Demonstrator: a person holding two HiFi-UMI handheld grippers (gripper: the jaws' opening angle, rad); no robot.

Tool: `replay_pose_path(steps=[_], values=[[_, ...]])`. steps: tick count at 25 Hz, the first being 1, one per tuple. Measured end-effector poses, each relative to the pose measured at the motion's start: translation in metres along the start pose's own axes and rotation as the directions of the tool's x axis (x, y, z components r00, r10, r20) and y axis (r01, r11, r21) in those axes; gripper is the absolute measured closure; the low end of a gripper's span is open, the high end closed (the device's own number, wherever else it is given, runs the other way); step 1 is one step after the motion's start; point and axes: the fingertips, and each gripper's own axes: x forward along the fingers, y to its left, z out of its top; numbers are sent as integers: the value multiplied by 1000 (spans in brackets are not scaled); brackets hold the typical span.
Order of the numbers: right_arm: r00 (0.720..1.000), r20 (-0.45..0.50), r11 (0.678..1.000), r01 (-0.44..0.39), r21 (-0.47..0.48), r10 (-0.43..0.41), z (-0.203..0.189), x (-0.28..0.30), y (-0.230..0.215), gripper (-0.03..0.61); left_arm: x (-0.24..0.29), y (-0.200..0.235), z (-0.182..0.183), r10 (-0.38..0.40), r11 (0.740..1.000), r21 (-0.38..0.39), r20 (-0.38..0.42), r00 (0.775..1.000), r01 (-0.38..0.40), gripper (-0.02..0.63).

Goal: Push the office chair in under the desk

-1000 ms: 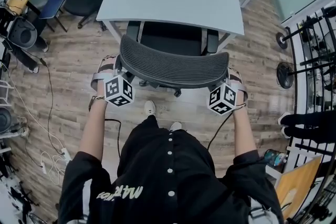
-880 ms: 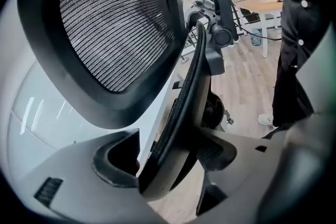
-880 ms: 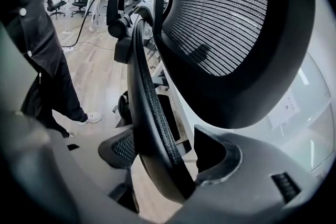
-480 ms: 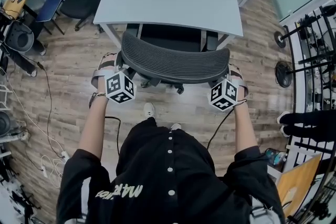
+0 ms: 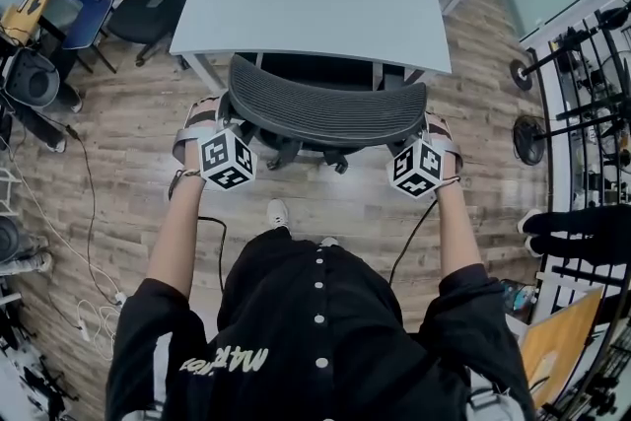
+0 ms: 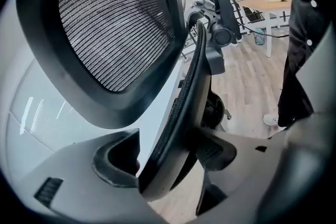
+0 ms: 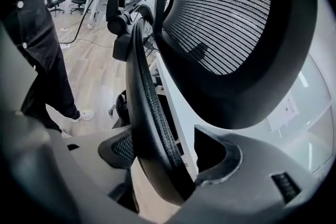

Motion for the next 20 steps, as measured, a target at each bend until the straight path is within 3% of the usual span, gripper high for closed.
replay_pose_path(steps=[20], values=[[999,-1,999,37,-8,-37,0,34,-39,258,37,34,5,2,1000,2,2,1000,-2,285]])
